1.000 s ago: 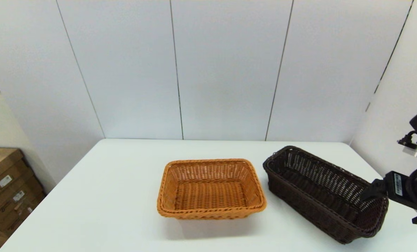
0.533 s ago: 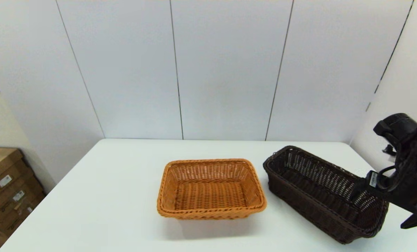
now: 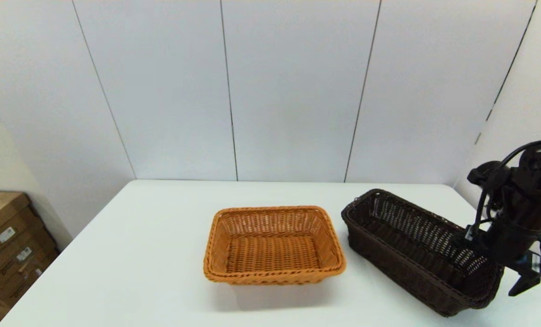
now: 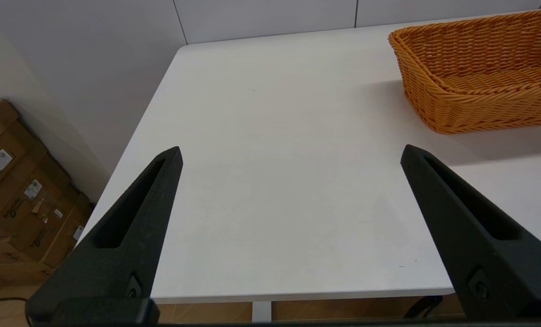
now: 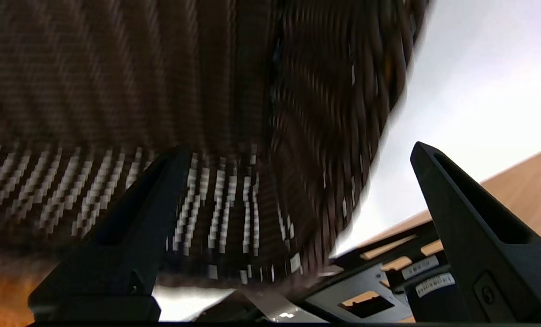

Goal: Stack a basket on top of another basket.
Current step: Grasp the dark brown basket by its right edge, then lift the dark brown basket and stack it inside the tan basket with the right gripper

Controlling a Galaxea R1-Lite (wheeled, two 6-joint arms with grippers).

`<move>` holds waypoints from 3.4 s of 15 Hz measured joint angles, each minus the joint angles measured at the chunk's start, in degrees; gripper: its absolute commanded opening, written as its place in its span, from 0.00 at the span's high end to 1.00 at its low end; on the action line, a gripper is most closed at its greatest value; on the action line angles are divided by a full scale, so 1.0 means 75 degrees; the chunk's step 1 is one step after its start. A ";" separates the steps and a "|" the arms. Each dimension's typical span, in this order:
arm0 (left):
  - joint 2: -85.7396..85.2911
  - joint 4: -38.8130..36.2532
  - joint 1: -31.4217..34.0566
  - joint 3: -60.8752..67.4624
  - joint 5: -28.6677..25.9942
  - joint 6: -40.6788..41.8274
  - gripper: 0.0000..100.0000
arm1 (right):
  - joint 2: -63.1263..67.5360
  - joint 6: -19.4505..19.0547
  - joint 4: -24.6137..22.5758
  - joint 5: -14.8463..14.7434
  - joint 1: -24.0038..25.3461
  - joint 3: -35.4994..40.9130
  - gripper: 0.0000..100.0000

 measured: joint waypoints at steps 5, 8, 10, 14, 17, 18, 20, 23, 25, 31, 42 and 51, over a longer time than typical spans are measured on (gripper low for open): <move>0.0000 -0.0002 0.0000 0.0000 -0.0002 0.0000 0.00 | 0.0892 -0.0021 -0.0008 0.0002 -0.0375 -0.0432 0.00; 0.0000 -0.0002 0.0000 0.0000 -0.0002 0.0000 0.00 | 0.1206 -0.0018 -0.0011 -0.0007 -0.0496 -0.0561 0.00; 0.0000 0.0000 0.0000 0.0000 0.0000 0.0003 0.00 | 0.1326 -0.0018 -0.0007 -0.0007 -0.0543 -0.0595 1.00; 0.0000 0.0000 0.0000 0.0000 -0.0002 0.0003 0.00 | 0.1399 -0.0029 0.0007 -0.0015 -0.0562 -0.0621 1.00; 0.0000 -0.0002 0.0000 0.0000 -0.0002 -0.0002 0.00 | 0.1399 -0.0007 0.0011 -0.0029 -0.0569 -0.0639 1.00; 0.0000 0.0000 0.0000 0.0000 -0.0002 0.0003 0.00 | 0.1396 -0.0003 0.0011 -0.0036 -0.0569 -0.0639 1.00; 0.0000 -0.0002 0.0000 0.0000 0.0000 0.0007 0.00 | 0.1373 0.0003 0.0003 -0.0007 -0.0571 -0.0653 1.00; 0.0000 -0.0002 0.0000 0.0000 -0.0002 0.0007 0.00 | 0.1279 -0.0007 0.0008 0.0029 -0.0632 -0.0642 1.00; 0.0000 -0.0002 0.0000 0.0000 0.0000 0.0003 0.00 | 0.1135 -0.0015 0.0029 0.0086 -0.0731 -0.0691 1.00; 0.0000 0.0000 0.0000 0.0000 -0.0005 0.0010 0.00 | 0.0224 -0.0034 0.0052 0.1268 -0.1131 -0.1154 1.00; 0.0000 -0.0002 0.0000 0.0000 0.0000 0.0000 0.00 | -0.1765 -0.1265 0.1999 0.3899 -0.1157 -0.2477 1.00; 0.0000 0.0000 0.0000 0.0000 -0.0002 0.0000 0.00 | -0.2591 -0.3441 0.2760 0.5104 0.0717 -0.2487 1.00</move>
